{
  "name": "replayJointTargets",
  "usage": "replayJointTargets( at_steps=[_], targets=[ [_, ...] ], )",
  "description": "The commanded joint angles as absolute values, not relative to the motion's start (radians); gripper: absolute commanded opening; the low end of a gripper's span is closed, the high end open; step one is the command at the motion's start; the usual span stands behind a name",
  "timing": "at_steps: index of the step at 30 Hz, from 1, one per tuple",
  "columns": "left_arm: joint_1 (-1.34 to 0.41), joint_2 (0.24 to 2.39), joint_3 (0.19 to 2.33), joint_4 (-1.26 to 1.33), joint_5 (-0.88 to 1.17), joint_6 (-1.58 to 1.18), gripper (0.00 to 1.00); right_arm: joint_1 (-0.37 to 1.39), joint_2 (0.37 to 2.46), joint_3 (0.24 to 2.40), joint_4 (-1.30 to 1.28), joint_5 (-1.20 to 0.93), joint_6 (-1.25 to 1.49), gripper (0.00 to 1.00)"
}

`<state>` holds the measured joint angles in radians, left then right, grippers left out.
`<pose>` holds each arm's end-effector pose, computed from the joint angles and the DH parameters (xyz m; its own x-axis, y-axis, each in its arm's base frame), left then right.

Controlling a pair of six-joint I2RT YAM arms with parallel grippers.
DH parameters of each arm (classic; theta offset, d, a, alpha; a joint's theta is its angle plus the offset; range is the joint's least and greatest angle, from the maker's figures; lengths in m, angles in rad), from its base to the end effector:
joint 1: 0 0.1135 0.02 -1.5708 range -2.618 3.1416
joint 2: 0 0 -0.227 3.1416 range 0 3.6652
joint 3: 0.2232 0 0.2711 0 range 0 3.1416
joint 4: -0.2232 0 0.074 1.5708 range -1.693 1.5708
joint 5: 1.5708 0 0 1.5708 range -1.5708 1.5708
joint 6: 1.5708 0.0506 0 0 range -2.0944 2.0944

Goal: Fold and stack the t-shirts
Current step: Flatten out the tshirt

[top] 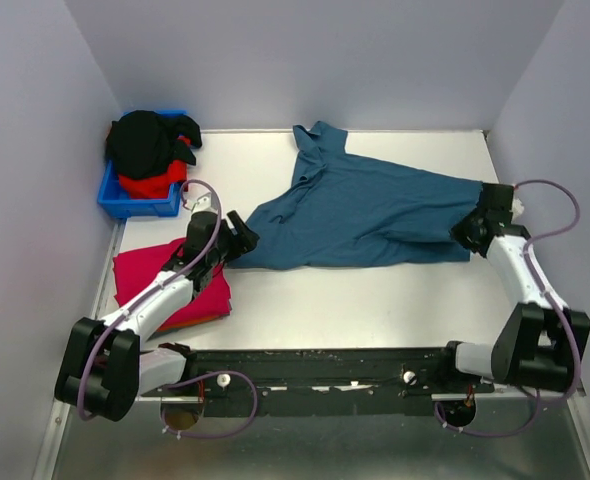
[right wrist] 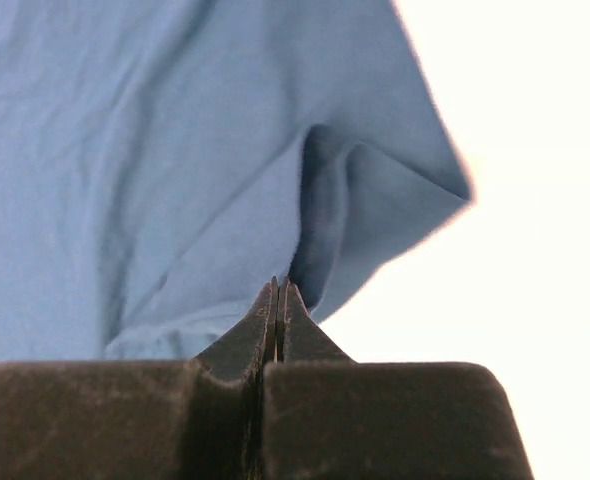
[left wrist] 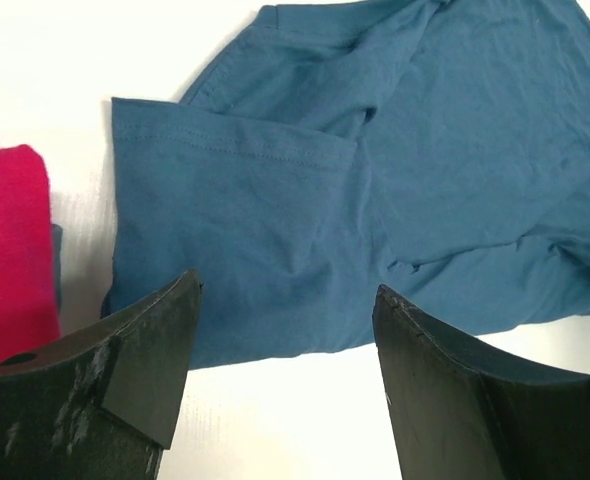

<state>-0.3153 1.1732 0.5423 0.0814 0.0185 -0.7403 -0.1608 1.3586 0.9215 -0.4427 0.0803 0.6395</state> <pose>0.2728 -0.0900 0.1502 -0.5858 -0.5183 -0.6231 -0.0949 0.8074 -0.5823 0.3117 -0.0547 0.1820 -0.4850 0.6813 -0.5483 0.6225 0.7093 0.3307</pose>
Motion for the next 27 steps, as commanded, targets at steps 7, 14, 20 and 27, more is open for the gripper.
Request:
replayJointTargets(
  at_steps=[7,14,20,27],
  targets=[
    [-0.388,1.291,0.718,-0.063,-0.058,-0.710,0.75,-0.255,0.853,0.632,-0.568,0.346,0.811,0.01],
    [-0.393,1.357,0.805,-0.201,-0.146,-0.771,0.73,-0.258,0.778,0.558,-0.610,0.461,0.894,0.01],
    [-0.394,1.439,0.905,-0.347,-0.347,-0.844,0.66,-0.259,0.778,0.462,-0.525,0.390,0.916,0.01],
    [-0.394,1.543,1.008,-0.417,-0.446,-0.828,0.58,-0.259,0.723,0.442,-0.503,0.416,0.902,0.01]
  ],
)
